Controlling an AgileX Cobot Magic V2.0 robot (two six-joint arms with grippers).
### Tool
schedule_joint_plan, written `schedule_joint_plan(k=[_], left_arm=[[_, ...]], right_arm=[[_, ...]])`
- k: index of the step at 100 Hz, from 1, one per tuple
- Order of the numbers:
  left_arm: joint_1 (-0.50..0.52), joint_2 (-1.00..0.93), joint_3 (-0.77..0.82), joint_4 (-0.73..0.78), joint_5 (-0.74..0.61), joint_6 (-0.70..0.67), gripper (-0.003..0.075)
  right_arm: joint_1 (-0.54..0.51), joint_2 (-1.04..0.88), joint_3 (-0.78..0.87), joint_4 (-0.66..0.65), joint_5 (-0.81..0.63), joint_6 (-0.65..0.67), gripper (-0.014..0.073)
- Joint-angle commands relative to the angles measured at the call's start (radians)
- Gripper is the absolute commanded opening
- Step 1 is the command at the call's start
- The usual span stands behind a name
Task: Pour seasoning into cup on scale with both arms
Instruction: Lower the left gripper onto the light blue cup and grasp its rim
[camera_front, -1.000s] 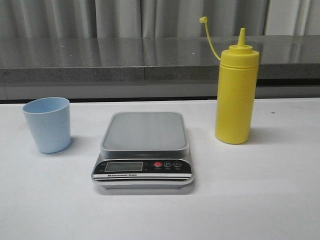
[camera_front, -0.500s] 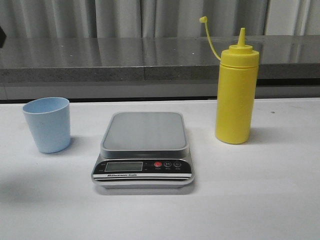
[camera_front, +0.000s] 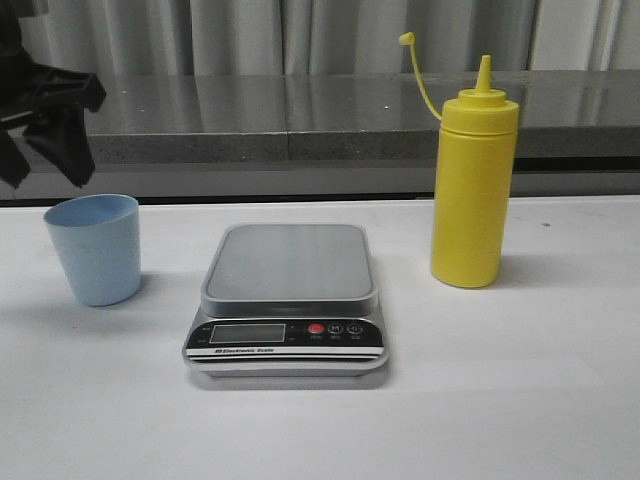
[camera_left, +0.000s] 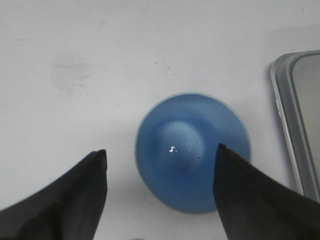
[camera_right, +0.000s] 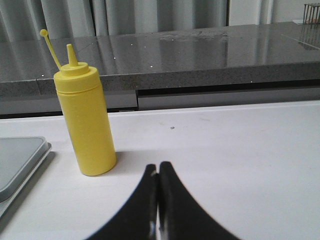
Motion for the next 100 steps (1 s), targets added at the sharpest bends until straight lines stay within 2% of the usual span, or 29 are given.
schedule_joint_plan(k=[1, 28, 52, 64, 80, 100], left_arm=[[-0.009, 0.006, -0.054, 0.01, -0.037, 0.0, 0.0438], [-0.009, 0.126, -0.102, 0.012, -0.049, 0.0, 0.0438], [-0.009, 0.145, -0.102, 0.012, -0.075, 0.0, 0.0431], [-0.009, 0.145, -0.102, 0.012, -0.079, 0.0, 0.0326], [-0.009, 0.145, -0.102, 0.012, -0.079, 0.0, 0.0134], [-0.009, 0.145, -0.109, 0.012, -0.064, 0.0, -0.002]], right_arm=[[-0.009, -0.017, -0.017, -0.012, -0.08, 0.0, -0.0068], [-0.009, -0.017, -0.017, -0.012, -0.08, 0.0, -0.0068], [-0.009, -0.017, -0.017, -0.012, -0.08, 0.0, -0.0068], [-0.009, -0.017, -0.017, -0.012, -0.08, 0.0, -0.0068], [-0.009, -0.017, -0.017, -0.012, -0.08, 0.0, -0.0068], [-0.009, -0.017, -0.017, -0.012, -0.08, 0.0, -0.0068]])
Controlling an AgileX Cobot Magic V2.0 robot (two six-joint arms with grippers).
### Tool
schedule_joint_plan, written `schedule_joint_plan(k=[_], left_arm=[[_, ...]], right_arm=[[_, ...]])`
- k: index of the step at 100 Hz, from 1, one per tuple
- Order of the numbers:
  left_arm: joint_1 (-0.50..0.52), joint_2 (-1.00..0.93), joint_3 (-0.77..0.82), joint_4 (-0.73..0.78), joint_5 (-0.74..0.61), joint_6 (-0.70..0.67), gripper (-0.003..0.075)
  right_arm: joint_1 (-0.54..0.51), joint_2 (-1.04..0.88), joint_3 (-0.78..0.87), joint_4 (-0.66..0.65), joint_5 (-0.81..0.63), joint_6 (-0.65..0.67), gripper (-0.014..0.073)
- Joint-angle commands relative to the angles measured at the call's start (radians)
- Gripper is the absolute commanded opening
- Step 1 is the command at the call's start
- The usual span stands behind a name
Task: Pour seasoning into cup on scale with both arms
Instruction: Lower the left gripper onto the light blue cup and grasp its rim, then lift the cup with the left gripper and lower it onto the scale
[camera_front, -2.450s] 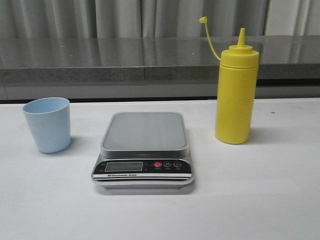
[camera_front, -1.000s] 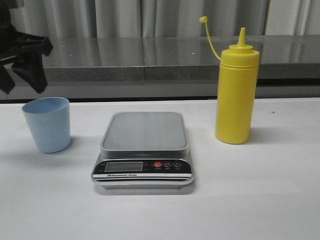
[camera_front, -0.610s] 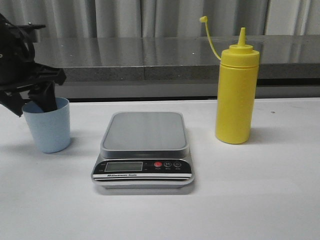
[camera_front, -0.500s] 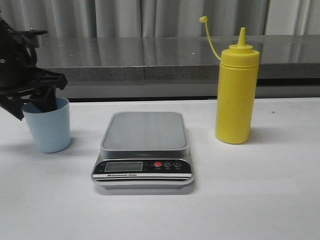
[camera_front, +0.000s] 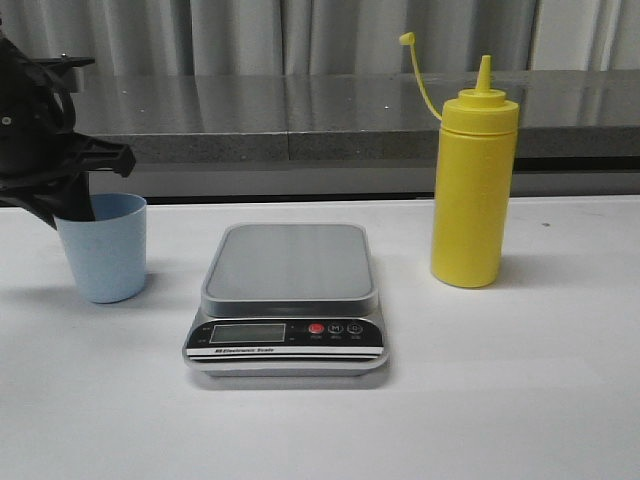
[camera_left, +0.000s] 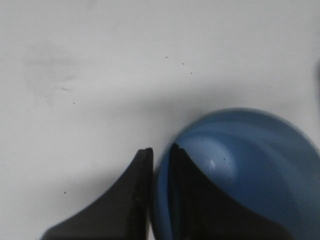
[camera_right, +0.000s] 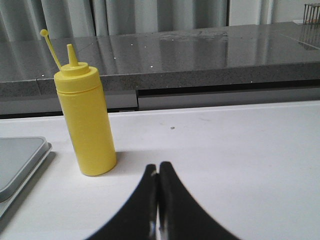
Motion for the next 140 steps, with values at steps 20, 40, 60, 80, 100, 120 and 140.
schedule_joint_plan(k=[20, 40, 60, 80, 100, 120, 140], left_arm=[[-0.009, -0.046, -0.137, -0.007, 0.077, 0.0, -0.002], [-0.049, -0.046, -0.327, -0.015, 0.2, 0.0, -0.002], [-0.154, -0.046, -0.455, -0.015, 0.215, 0.0, -0.002], [-0.261, -0.035, -0.461, -0.013, 0.185, 0.0, -0.002], [-0.307, 0.013, -0.461, -0.013, 0.192, 0.0, -0.002], [-0.323, 0.057, -0.461, -0.02, 0.219, 0.0, -0.002], [-0.323, 0.078, -0.461, -0.026, 0.221, 0.0, 0.0021]], right_arm=[[-0.009, -0.017, -0.017, -0.012, -0.08, 0.0, -0.0068], [-0.009, -0.017, -0.017, -0.012, -0.08, 0.0, -0.0068], [-0.009, -0.017, -0.017, -0.012, -0.08, 0.0, -0.0068], [-0.009, -0.017, -0.017, -0.012, -0.08, 0.0, -0.0068], [-0.009, -0.017, -0.017, -0.012, -0.08, 0.0, -0.0068], [-0.009, -0.017, -0.017, -0.012, -0.08, 0.0, -0.0068], [-0.009, -0.017, -0.017, -0.012, -0.08, 0.0, -0.0068]])
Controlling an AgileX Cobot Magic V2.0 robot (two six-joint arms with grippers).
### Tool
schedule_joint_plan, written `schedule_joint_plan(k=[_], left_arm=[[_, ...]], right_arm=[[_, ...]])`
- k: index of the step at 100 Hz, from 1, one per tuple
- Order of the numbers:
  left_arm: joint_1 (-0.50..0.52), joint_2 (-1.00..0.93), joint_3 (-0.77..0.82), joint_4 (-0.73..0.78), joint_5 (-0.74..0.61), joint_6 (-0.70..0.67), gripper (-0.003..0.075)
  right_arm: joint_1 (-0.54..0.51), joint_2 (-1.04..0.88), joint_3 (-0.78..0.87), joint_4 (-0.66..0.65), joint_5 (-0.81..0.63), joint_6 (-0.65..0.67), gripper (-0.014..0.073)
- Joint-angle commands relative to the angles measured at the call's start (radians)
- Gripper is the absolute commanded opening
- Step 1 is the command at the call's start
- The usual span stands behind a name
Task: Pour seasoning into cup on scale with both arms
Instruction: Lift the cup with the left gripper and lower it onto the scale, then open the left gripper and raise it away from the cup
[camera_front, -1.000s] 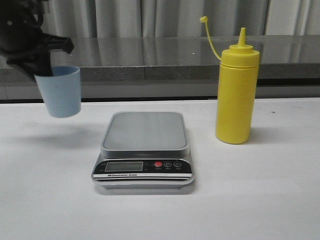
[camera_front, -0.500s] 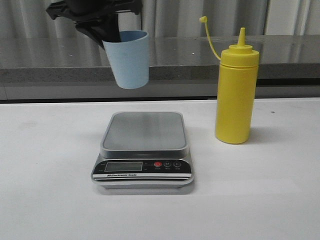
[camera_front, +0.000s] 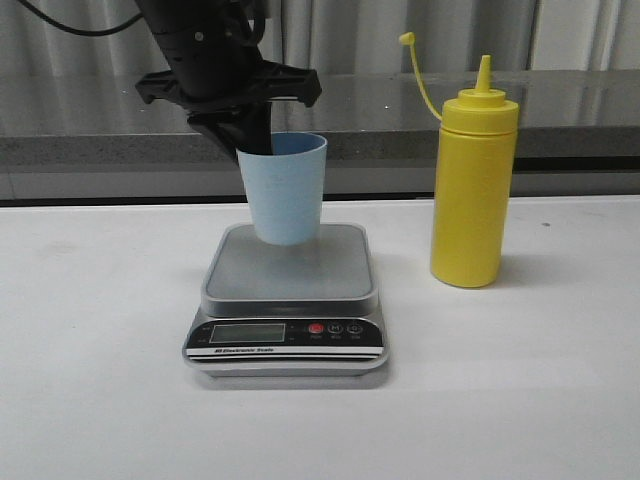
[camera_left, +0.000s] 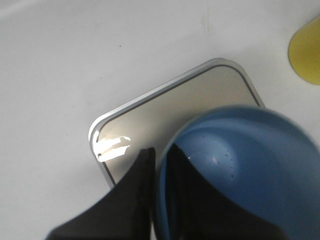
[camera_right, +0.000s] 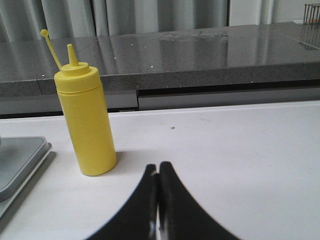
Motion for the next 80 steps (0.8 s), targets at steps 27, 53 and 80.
schedule_joint_plan(k=[27, 53, 80], left_arm=[[-0.007, -0.044, -0.034, -0.016, -0.022, 0.0, 0.0373], [-0.007, -0.051, -0.048, -0.016, 0.042, 0.0, 0.0427], [-0.007, -0.134, -0.052, -0.016, 0.031, 0.0, 0.0423]], right_arm=[[-0.009, -0.017, -0.017, -0.012, -0.08, 0.0, -0.0068], [-0.009, -0.017, -0.017, -0.012, -0.08, 0.0, -0.0068], [-0.009, -0.017, -0.017, -0.012, -0.08, 0.0, -0.0068]])
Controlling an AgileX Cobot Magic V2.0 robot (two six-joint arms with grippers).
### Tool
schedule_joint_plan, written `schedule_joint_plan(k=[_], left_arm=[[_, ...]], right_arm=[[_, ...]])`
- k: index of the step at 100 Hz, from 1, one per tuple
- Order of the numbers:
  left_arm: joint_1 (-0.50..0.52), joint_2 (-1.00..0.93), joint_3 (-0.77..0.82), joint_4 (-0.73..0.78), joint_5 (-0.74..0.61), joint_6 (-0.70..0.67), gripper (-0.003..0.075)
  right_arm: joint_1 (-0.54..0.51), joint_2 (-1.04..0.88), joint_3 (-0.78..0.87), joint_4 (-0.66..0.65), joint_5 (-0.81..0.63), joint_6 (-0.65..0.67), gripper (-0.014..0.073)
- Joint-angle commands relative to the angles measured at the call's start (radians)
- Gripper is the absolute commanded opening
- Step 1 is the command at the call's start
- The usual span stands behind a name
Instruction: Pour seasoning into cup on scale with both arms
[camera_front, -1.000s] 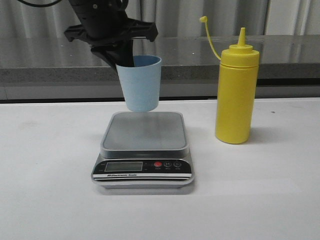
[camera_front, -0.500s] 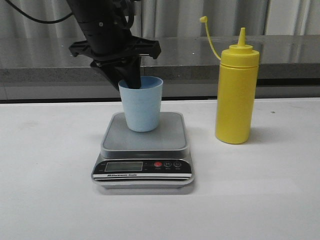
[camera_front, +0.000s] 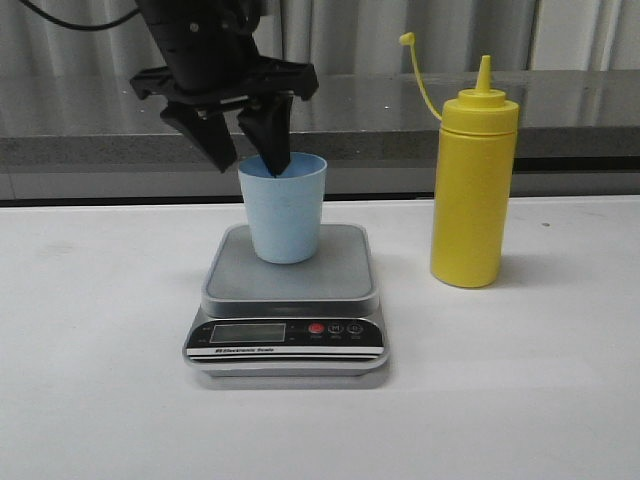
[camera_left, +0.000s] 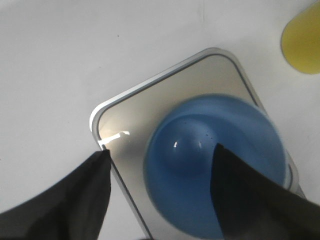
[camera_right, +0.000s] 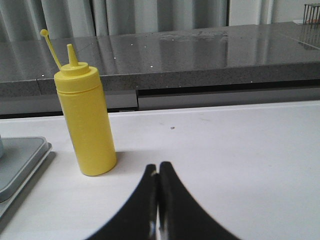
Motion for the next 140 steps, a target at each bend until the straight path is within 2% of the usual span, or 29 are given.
schedule_joint_plan(k=[1, 12, 23, 50, 68, 82, 109, 140], left_arm=[[-0.007, -0.105, -0.036, -0.013, -0.039, 0.0, 0.0421], [-0.007, -0.148, -0.036, -0.013, -0.049, -0.006, 0.037], [-0.007, -0.194, -0.027, -0.013, -0.073, -0.007, 0.0277], [0.023, -0.276, -0.023, -0.013, -0.078, -0.009, -0.0022], [0.07, -0.348, 0.03, -0.013, -0.09, -0.009, -0.002], [0.117, -0.438, 0.133, -0.013, -0.132, -0.009, -0.002], [0.236, -0.685, 0.419, -0.013, -0.257, -0.011, -0.002], [0.38, -1.006, 0.721, -0.018, -0.326, -0.01, -0.002]], right_arm=[[-0.009, -0.017, -0.017, -0.012, -0.08, 0.0, -0.0068], [-0.009, -0.017, -0.017, -0.012, -0.08, 0.0, -0.0068], [-0.009, -0.017, -0.017, -0.012, -0.08, 0.0, -0.0068], [-0.009, -0.017, -0.017, -0.012, -0.08, 0.0, -0.0068], [-0.009, -0.017, -0.017, -0.012, -0.08, 0.0, -0.0068], [-0.009, -0.017, -0.017, -0.012, -0.08, 0.0, -0.0068], [-0.009, -0.017, -0.017, -0.012, -0.08, 0.0, -0.0068], [-0.009, -0.017, -0.017, -0.014, -0.08, -0.002, -0.0068]])
